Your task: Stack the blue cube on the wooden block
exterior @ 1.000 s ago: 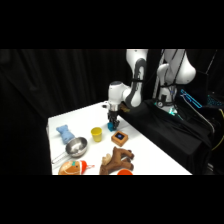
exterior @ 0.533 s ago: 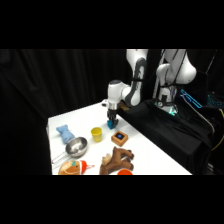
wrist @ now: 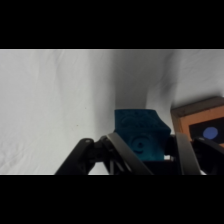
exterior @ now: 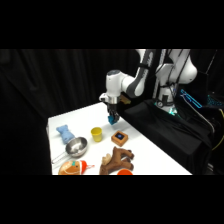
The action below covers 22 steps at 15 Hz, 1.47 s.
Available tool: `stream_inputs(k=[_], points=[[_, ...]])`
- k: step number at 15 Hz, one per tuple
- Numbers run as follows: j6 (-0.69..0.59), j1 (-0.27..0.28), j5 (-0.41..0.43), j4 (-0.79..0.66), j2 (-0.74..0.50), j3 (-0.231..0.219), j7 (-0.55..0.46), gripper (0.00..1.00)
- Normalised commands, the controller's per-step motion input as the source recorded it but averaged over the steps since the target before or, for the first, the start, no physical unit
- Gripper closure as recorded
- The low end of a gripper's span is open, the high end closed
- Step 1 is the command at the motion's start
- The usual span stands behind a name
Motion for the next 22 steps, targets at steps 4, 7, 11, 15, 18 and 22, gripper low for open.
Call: stream_inputs(k=[4,7,11,15,18,22], points=[[-0.37,-0.018,-0.106,0.00,-0.34,0.202,0.18,0.76],[-0.24,-0.005,0.055,-0.04,-0.29,0.215,0.10,0.76],[-0.11,0.025,0.155,-0.08,-0.23,0.167,0.05,0.76],[0.01,0.043,0.211,-0.10,-0.14,0.103,0.02,0.76],[0.14,0.050,0.240,-0.12,-0.05,0.074,-0.01,0.76],[0.28,0.049,0.178,-0.10,0.02,0.057,0.02,0.76]])
